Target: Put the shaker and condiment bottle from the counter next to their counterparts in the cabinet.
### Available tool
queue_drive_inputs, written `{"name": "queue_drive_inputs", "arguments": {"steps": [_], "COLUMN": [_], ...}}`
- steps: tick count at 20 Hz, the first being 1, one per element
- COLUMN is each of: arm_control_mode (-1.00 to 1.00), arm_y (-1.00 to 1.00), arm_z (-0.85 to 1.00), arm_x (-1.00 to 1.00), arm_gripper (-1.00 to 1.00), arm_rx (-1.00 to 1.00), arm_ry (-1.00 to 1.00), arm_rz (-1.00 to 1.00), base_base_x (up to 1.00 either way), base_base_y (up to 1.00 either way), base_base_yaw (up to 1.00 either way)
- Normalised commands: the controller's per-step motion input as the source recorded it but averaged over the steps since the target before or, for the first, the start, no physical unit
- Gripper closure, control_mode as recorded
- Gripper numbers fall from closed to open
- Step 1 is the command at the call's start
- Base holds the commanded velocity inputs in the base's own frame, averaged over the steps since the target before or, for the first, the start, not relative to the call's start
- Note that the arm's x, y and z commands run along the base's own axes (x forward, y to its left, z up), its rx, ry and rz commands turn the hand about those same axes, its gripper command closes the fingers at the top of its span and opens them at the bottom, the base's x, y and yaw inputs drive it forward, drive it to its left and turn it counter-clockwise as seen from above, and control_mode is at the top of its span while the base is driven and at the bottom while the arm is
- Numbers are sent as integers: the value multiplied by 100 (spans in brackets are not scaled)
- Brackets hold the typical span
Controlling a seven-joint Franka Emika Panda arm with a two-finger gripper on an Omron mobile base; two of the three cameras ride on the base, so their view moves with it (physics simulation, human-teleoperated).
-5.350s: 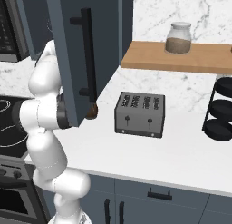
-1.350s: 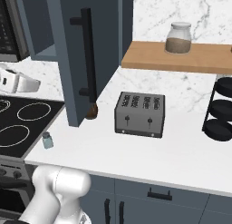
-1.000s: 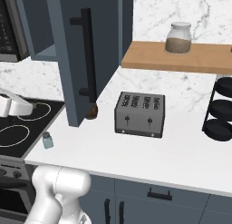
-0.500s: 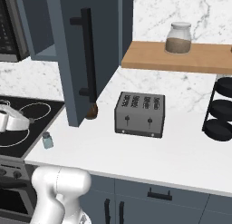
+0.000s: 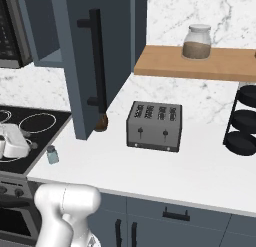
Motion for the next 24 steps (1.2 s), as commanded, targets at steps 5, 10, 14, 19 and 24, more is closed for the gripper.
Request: {"name": "queue_drive_inputs", "arguments": {"steps": [5,10,14,19,24], "arm_control_mode": [-100,-100,-100,-100,-100], "arm_y": [42,9,-6,0,2], "arm_z": [-31,-42,-44,-35,-2], "arm_x": [6,0,11,13,7], "arm_gripper": [-100,-100,-100,-100,-100], "arm_rx": [-4,-1,0,0,0], "arm_ry": [0,-5,-13,-7,0], "arm_rz": [0,0,1,5,0], "base_base_x": [0,0,0,0,0], "base_base_y": [0,0,0,0,0], "base_base_yaw": [0,0,0,0,0]}}
